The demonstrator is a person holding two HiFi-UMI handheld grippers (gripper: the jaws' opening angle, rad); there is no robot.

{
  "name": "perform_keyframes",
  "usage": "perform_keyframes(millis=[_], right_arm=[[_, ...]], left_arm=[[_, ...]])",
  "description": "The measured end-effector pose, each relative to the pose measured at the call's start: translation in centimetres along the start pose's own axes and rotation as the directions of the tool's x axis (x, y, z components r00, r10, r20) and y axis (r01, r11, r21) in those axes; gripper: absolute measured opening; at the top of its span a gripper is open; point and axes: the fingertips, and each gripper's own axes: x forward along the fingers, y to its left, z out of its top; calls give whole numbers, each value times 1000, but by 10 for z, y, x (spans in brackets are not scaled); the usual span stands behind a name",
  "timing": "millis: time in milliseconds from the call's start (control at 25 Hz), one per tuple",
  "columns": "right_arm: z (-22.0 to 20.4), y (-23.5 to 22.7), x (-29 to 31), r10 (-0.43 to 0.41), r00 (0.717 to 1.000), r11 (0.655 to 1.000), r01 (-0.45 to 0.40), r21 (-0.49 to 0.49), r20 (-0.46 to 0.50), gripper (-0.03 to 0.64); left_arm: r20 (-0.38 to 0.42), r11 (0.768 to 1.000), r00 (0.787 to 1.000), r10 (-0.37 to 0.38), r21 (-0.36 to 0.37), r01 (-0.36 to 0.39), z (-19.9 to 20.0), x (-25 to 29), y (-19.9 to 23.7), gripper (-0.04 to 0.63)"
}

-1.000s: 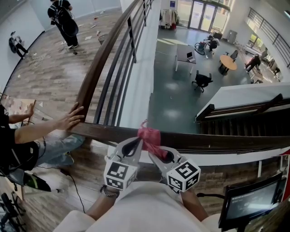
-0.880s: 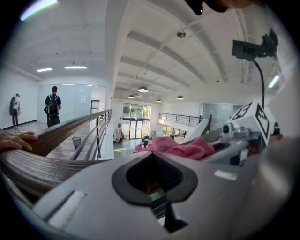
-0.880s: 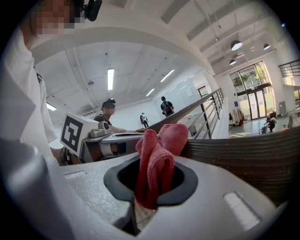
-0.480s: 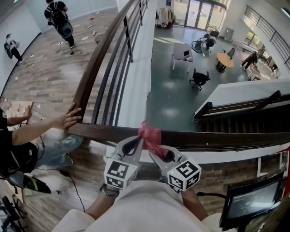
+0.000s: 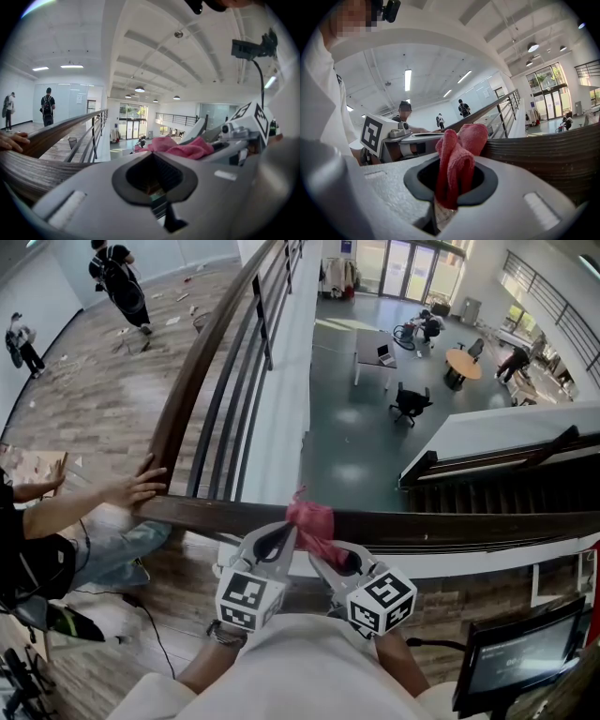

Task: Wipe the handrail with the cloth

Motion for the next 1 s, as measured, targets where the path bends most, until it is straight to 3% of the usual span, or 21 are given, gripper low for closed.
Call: perform_keyframes(millis=[1000], right_arm=[[2, -4, -2, 25, 1000, 998, -24, 53, -5, 61]], left_arm=[[6, 1000, 1000, -16, -10, 16, -2, 2, -1, 6]])
